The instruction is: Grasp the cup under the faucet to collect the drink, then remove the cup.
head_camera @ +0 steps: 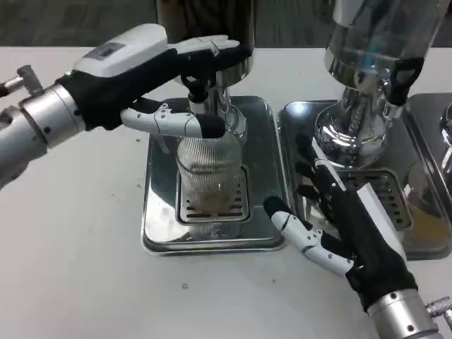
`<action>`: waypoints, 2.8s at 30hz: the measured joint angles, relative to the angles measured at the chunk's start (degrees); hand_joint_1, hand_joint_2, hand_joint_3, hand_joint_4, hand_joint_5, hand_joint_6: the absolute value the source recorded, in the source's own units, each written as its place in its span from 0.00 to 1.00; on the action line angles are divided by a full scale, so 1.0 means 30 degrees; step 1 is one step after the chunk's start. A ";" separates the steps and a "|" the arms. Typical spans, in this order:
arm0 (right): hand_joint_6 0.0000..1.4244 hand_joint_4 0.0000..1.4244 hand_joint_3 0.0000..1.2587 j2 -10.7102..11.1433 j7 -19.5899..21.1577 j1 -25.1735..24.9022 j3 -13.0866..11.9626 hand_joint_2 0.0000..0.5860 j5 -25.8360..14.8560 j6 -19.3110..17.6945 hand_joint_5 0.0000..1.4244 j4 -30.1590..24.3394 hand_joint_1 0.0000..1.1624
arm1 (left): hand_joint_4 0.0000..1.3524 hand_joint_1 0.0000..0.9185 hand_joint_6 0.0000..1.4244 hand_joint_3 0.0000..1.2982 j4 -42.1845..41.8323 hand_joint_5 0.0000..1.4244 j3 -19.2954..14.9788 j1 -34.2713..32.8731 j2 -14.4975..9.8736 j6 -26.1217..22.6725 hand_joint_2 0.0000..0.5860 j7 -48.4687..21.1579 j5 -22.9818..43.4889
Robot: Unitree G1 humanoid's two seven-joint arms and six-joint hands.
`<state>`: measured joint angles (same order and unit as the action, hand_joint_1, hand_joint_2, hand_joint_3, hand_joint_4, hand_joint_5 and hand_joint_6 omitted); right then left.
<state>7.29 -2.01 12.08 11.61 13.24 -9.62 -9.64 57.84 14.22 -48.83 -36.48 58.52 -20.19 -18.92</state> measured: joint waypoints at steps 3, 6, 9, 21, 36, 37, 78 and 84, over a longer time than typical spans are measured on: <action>0.09 0.00 0.00 0.0012 -0.0001 -0.0059 0.0000 0.50 0.0023 0.0005 0.03 0.0001 0.44 | 0.00 0.00 0.07 0.12 -0.0020 0.05 0.0142 0.0000 -0.0058 0.0010 0.09 0.0324 -0.0131; 0.08 0.00 0.00 0.0035 -0.0062 -0.0149 0.0004 0.50 0.0027 0.0049 0.03 0.0013 0.44 | 0.00 0.00 0.07 0.12 -0.0028 0.04 0.0214 0.0000 -0.0102 0.0036 0.09 0.0473 -0.0194; 0.08 0.00 0.00 0.0041 -0.0146 -0.0249 0.0016 0.50 0.0034 0.0084 0.03 0.0038 0.44 | 0.00 0.00 0.07 0.12 -0.0032 0.04 0.0238 0.0000 -0.0135 0.0103 0.09 0.0519 -0.0345; 0.08 0.00 0.00 0.0012 -0.0145 -0.0278 -0.0032 0.50 0.0119 0.0155 0.02 0.0045 0.44 | 0.00 0.00 0.07 0.10 -0.0037 0.03 0.0626 0.0000 -0.0314 0.0406 0.09 0.1603 -0.0959; 0.08 0.01 0.01 -0.0058 -0.0133 -0.0277 -0.0142 0.50 0.0125 0.0157 0.03 0.0045 0.44 | 0.00 0.00 0.07 0.09 -0.0042 0.03 0.0951 0.0002 -0.0537 0.0888 0.08 0.2749 -0.1553; 0.08 0.01 0.01 -0.0061 -0.0133 -0.0278 -0.0147 0.50 0.0126 0.0157 0.03 0.0045 0.44 | 0.00 0.00 0.07 0.09 -0.0042 0.03 0.0961 0.0003 -0.0547 0.0926 0.08 0.2788 -0.1569; 0.08 0.02 0.02 -0.0121 -0.0122 -0.0641 -0.0219 0.51 0.0121 0.0145 0.04 0.0438 0.42 | 0.00 0.00 0.07 0.10 -0.0481 0.01 0.1710 0.0025 -0.1047 0.1442 0.08 0.5921 -0.4173; 0.08 0.02 0.02 -0.0080 -0.0120 -0.0881 -0.0140 0.51 0.0317 0.0074 0.04 0.0762 0.42 | 0.00 0.00 0.08 0.10 -0.0488 0.01 0.1711 0.0025 -0.1053 0.1527 0.08 0.6109 -0.4315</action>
<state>7.05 -2.37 9.44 11.19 14.19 -9.40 -7.35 56.38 19.36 -48.76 -39.64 63.10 -1.86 -31.86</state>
